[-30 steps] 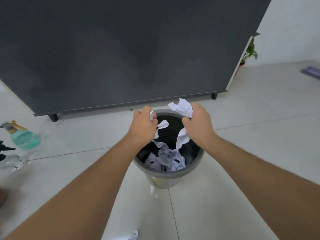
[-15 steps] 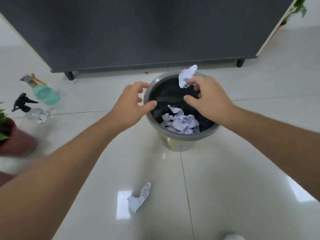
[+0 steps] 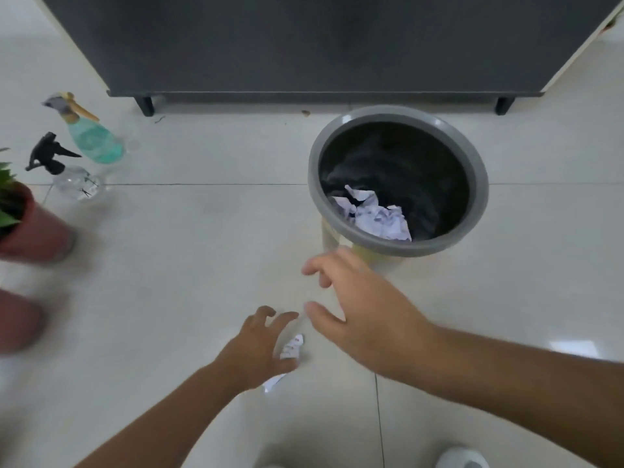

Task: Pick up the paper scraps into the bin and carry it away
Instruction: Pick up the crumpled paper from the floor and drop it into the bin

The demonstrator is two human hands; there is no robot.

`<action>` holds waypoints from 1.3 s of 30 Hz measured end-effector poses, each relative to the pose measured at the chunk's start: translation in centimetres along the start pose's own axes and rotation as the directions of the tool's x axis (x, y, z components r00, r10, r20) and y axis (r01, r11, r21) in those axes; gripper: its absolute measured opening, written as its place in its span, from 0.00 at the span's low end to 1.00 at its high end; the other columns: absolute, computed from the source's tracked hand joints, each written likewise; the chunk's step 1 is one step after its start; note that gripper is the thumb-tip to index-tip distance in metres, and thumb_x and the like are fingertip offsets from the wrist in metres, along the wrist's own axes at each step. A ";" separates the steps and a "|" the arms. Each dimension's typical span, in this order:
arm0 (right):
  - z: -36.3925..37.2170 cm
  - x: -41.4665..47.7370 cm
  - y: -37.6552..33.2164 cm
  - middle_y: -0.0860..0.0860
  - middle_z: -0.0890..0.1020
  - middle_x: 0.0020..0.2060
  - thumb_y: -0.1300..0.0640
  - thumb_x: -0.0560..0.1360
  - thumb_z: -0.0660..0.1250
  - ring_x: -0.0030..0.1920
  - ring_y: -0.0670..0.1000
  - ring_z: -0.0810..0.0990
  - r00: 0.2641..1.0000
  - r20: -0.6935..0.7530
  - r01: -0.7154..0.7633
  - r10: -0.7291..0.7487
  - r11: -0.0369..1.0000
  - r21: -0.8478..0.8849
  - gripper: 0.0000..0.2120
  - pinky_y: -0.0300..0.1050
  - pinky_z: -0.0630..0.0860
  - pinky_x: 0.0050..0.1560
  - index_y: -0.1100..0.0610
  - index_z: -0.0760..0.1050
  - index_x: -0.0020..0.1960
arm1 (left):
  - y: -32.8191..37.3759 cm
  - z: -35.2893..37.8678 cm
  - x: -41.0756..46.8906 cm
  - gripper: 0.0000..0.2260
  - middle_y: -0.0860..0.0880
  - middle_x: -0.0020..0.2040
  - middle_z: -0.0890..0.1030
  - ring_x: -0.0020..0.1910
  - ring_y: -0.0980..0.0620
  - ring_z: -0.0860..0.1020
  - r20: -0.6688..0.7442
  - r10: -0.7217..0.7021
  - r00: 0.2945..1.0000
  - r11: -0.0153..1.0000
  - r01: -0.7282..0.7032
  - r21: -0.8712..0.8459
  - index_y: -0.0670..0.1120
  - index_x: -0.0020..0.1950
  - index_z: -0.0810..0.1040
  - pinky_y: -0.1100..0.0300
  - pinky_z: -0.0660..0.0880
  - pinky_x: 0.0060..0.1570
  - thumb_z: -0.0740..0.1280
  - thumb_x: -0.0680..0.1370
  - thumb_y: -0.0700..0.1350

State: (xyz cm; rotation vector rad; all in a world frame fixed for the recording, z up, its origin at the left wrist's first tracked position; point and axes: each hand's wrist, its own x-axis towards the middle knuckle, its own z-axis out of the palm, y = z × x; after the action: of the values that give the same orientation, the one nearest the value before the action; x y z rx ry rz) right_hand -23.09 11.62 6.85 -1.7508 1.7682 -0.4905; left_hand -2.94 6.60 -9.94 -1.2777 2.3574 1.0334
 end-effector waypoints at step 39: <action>-2.5 -1.4 2.5 0.57 0.70 0.63 0.50 0.78 0.60 0.60 0.60 0.75 0.833 0.520 -0.153 0.190 0.982 -0.113 0.24 0.60 0.73 0.60 0.54 0.61 0.71 | 21.3 -23.8 7.2 0.22 0.48 0.57 0.76 0.50 0.48 0.79 -0.319 0.129 0.939 0.808 -0.286 -0.515 0.54 0.60 0.77 0.52 0.79 0.50 0.75 0.70 0.37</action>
State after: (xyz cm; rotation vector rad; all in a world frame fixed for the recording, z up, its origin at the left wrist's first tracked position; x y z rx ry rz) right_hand -26.67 12.85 7.33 -1.5527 1.5246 0.1311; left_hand -22.05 -6.90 12.94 -1.4362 2.5393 1.8329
